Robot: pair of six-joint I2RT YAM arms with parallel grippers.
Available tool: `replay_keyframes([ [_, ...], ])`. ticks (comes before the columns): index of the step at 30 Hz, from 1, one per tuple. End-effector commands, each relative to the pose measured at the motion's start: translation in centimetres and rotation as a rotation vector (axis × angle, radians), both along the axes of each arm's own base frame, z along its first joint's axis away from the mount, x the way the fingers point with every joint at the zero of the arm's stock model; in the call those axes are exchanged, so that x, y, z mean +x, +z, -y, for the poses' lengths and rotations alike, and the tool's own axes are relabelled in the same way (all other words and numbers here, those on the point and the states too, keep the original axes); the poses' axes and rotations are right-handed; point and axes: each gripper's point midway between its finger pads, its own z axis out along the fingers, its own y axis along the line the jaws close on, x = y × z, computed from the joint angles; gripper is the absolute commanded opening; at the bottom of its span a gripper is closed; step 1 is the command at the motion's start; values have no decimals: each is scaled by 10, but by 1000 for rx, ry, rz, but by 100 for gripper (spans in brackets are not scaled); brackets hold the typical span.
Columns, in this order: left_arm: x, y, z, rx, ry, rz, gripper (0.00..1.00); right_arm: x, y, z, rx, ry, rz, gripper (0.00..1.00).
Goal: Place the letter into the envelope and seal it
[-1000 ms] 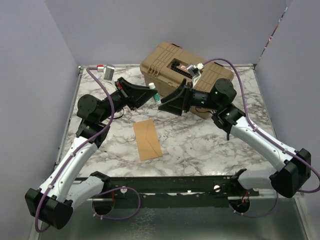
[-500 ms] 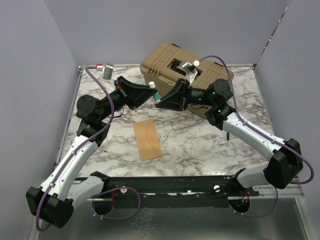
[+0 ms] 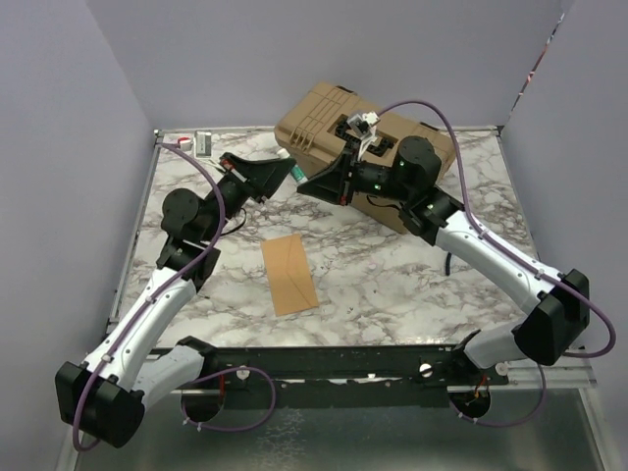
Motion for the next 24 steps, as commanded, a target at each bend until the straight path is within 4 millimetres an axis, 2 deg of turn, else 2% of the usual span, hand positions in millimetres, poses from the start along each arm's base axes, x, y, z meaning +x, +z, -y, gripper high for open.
replay_keyframes([
  [1, 37, -43, -15, -32, 173, -236, 0, 64, -34, 10, -199, -276, 138, 1],
  [4, 51, -62, -20, -29, 230, -331, 0, 84, -55, 10, -329, -377, 214, 1],
  [8, 64, -86, -30, -7, 320, -440, 0, 107, -63, 19, -456, -572, 322, 0],
  [11, 70, -102, -37, 0, 376, -527, 0, 114, -66, 21, -547, -689, 387, 1],
  [13, 71, -107, -39, -8, 391, -552, 0, 111, -67, 16, -552, -675, 390, 1],
  [15, 69, -106, -42, -10, 402, -546, 0, 95, -69, 10, -523, -577, 360, 4],
  [17, 66, -106, -43, 7, 402, -528, 0, 64, -65, 0, -447, -382, 327, 24],
  [19, 62, -105, -42, 42, 384, -493, 0, 37, -58, -3, -382, -239, 251, 51],
  [21, 54, -100, -38, 89, 345, -431, 0, 16, -51, 0, -344, -150, 176, 67],
  [24, 33, -77, -24, 170, 230, -239, 0, -12, -41, 4, -268, -21, 62, 70],
])
